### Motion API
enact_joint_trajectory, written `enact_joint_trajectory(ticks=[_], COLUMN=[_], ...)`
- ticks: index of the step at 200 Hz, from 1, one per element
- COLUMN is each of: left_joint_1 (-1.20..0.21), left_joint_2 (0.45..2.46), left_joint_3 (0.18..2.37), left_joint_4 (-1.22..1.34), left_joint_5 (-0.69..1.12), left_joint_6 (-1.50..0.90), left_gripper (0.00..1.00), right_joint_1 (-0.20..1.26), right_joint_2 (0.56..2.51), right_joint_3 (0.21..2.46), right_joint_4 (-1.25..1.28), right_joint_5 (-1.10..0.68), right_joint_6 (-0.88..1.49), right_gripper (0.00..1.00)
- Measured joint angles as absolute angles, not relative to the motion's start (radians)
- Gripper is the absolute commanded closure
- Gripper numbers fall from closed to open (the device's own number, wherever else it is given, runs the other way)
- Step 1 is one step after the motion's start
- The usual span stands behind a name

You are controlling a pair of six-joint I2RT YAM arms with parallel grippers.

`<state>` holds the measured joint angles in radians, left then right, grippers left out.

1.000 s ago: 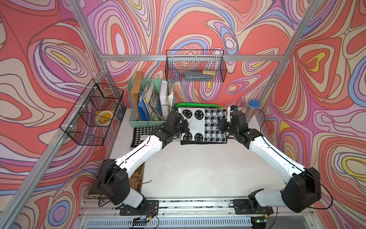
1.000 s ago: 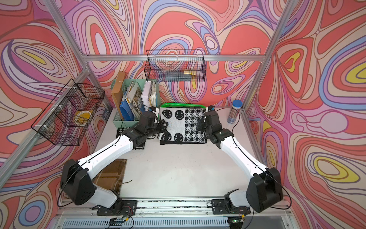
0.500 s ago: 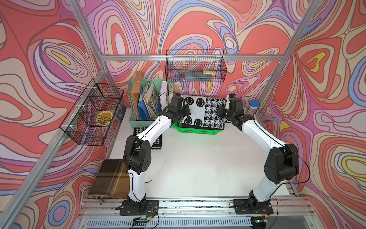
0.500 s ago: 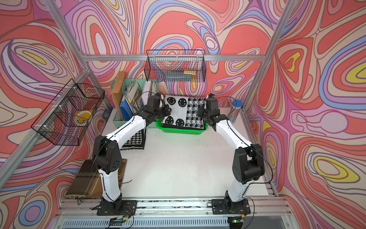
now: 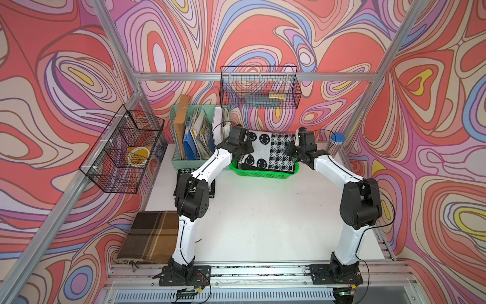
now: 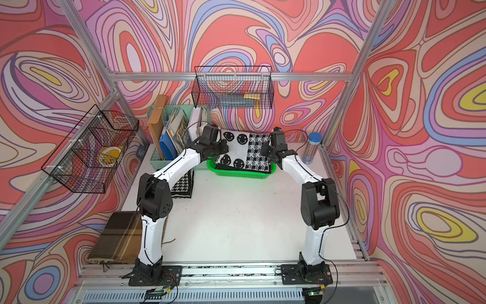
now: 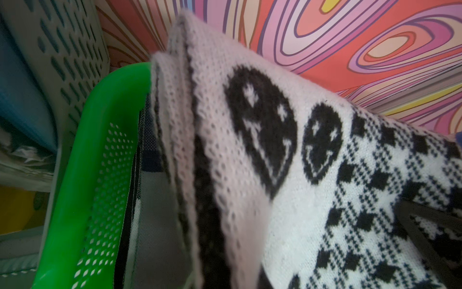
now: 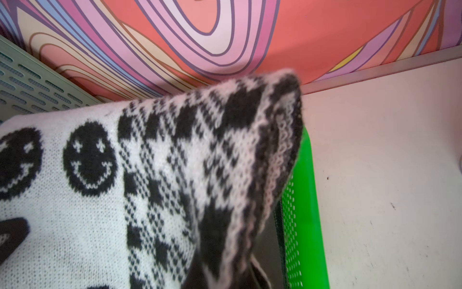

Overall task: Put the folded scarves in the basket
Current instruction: Place the scarf in the basket.

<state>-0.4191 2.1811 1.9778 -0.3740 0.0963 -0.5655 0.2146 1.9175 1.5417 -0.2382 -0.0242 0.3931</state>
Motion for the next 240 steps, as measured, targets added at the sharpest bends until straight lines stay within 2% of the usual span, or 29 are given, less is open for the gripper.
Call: enact_joint_trajectory(ticks=[77,86,95,116,129,152,192,240], left_joint_1=[-0.419,-0.419,-0.419,-0.419,-0.417,-0.417,-0.430,-0.520], left_joint_2=[2.249,2.254,2.262,2.274,2.274,2.270,2.187,1.826], left_joint_3=[2.037,2.046,2.061,2.092,2.103,2.110,2.088,1.798], left_joint_4=[-0.451,-0.461,-0.475,-0.496,-0.504,-0.508,-0.542,-0.492], left_joint_5=[0.029,0.027,0.023,0.010,0.000,-0.001,0.016,0.017], left_joint_6=[-0.516,-0.512,-0.508,-0.496,-0.493,-0.495,-0.509,-0.551], left_gripper=[1.00,0.85,0.63,0.32,0.25,0.17,0.15,0.18], right_joint_1=[0.211,0.211,0.211,0.210,0.208,0.205,0.204,0.204], right_joint_2=[2.041,2.048,2.054,2.057,2.057,2.052,1.937,1.579], right_joint_3=[1.640,1.645,1.650,1.655,1.657,1.657,1.608,1.391], right_joint_4=[-0.278,-0.283,-0.287,-0.295,-0.296,-0.310,-0.329,-0.324], right_joint_5=[-0.024,-0.025,-0.025,-0.022,-0.019,-0.017,-0.021,-0.053], right_joint_6=[0.389,0.387,0.386,0.388,0.384,0.378,0.379,0.398], right_gripper=[1.00,0.99,0.90,0.59,0.46,0.42,0.42,0.42])
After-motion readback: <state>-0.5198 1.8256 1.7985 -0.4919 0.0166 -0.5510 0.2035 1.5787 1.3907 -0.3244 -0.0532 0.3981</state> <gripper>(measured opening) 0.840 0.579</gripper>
